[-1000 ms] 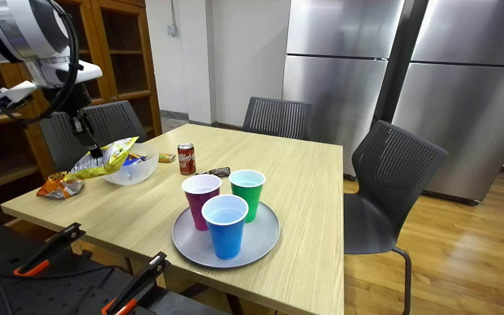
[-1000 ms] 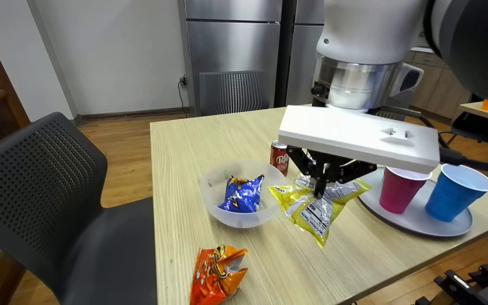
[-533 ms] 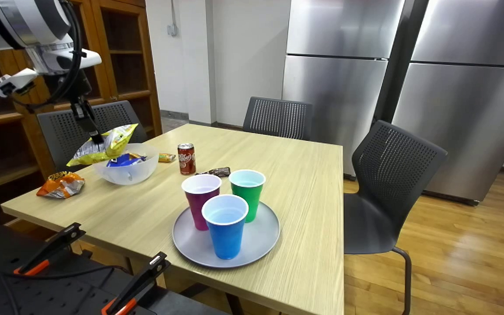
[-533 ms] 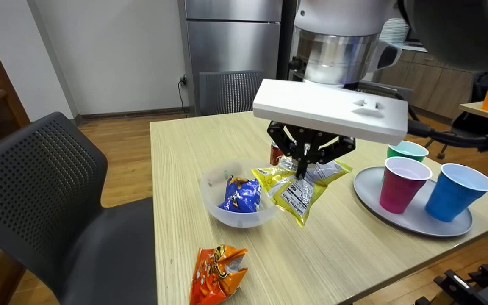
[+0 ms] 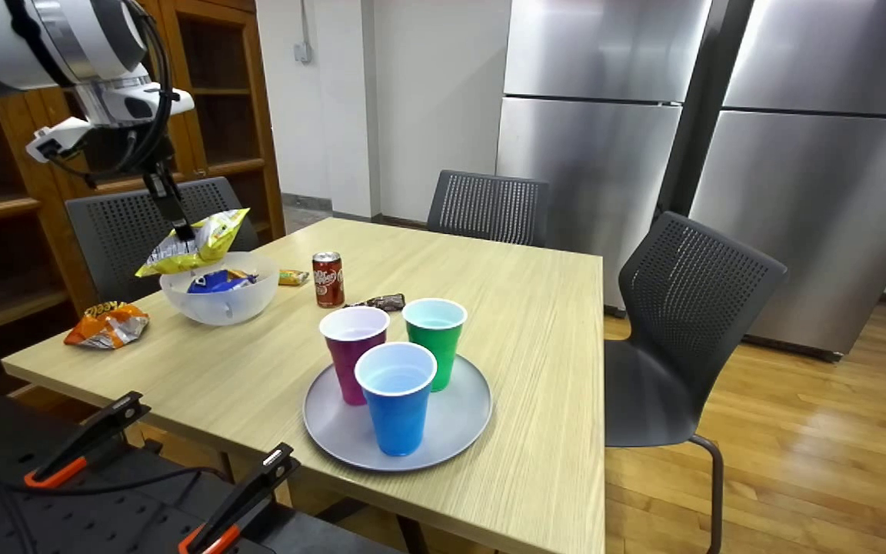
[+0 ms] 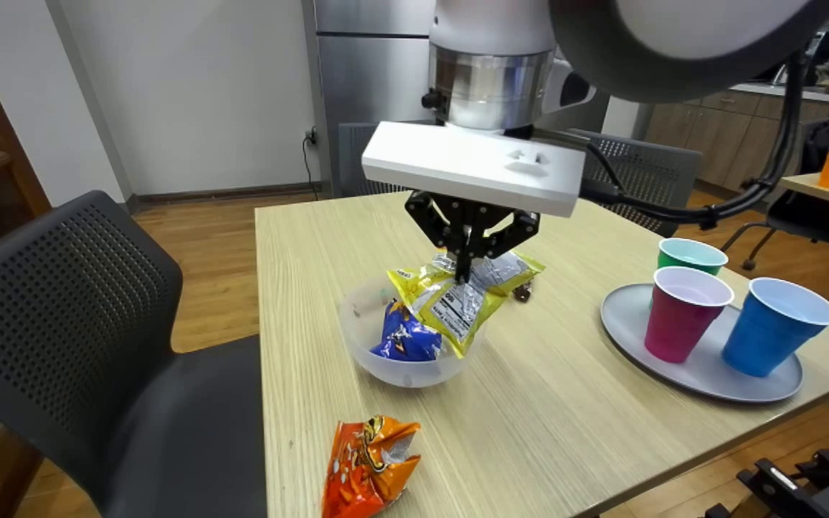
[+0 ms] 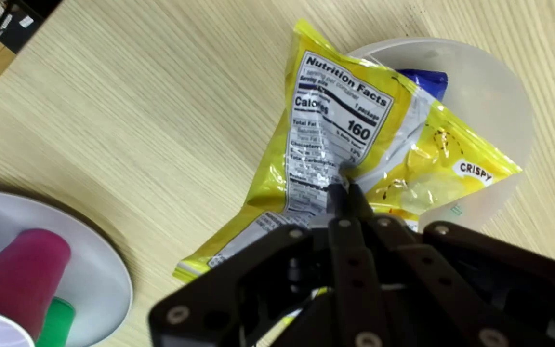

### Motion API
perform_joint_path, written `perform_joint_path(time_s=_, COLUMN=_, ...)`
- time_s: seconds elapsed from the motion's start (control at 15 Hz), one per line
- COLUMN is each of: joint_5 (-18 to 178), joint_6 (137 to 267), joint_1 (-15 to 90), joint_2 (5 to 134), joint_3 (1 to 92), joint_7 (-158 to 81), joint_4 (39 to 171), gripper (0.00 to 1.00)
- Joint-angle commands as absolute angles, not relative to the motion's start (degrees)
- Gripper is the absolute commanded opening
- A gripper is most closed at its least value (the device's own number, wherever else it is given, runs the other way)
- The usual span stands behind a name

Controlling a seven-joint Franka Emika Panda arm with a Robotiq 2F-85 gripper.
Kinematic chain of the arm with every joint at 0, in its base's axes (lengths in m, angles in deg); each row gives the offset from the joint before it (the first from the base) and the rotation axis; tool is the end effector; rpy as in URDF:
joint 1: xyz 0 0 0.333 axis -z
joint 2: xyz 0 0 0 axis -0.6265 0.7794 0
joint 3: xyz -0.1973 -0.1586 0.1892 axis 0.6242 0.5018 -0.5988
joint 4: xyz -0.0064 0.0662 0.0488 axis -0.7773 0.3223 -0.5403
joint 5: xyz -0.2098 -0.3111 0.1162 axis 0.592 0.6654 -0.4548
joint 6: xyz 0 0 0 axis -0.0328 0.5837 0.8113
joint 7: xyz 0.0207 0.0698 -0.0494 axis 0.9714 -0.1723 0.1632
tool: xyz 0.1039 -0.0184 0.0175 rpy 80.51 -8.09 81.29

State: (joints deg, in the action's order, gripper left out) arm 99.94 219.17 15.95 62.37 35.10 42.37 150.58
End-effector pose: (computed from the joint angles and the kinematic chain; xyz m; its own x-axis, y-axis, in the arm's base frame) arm 0.4306 0.2633 0.2548 0.7968 -0.5712 0.1972 -0.5760 -0.8165 -0.0378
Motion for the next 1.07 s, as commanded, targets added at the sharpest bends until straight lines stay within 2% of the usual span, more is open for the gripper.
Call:
perform_joint_path(time_s=0.0, joint_5=100.28, joint_6=215.75, joint_1=16.27, joint_2=67.85, joint_3=34.65, joint_7=41.69, joint_4=143.43, gripper=0.0)
perform_joint_path(time_s=1.0, joint_5=97.63, joint_6=209.97, joint_1=12.64, joint_2=80.8, joint_3=36.02, joint_7=40.31, joint_4=126.33, gripper=0.0)
